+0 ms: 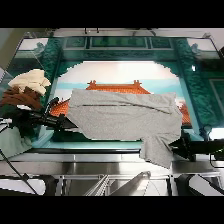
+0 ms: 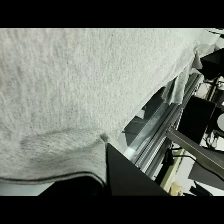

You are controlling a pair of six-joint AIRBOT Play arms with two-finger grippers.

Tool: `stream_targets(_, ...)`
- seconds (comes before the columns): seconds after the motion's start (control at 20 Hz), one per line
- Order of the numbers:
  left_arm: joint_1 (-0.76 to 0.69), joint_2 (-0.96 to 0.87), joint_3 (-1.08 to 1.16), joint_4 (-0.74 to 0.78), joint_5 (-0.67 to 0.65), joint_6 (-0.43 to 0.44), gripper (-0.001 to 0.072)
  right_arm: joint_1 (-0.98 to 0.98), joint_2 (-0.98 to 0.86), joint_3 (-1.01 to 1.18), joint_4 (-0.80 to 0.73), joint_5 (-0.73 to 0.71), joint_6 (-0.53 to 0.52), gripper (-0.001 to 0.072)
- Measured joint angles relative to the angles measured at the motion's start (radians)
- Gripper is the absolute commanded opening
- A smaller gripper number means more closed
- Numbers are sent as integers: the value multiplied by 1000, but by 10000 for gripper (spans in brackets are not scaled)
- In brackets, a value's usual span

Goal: Fold the shirts.

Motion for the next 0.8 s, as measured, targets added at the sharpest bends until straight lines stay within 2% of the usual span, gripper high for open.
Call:
stream_targets(0.05,0,0,0,0,0,0,25,16,-5,-4,9,1,-4,308)
stream_targets(0.1,0,0,0,0,0,0,25,33,-11,-8,16,-2,-15,117)
stream_targets(0.15,0,0,0,0,-1,0,25,45,-16,-10,26,-21,-27,84)
stream_targets(0.2,0,0,0,0,-6,0,24,53,-19,-7,53,-37,-46,81)
stream_targets(0.25,0,0,0,0,-9,0,24,59,-20,6,77,-52,-60,40)
stream_targets(0.35,1,0,0,0,-19,0,24,65,-23,48,91,-53,-80,19)
stream_targets(0.6,16,0,0,0,-60,-4,24,72,-22,158,170,106,-76,19)
stream_targets(0.8,37,0,1,-44,-134,-8,24,74,-1,185,352,185,-120,20)
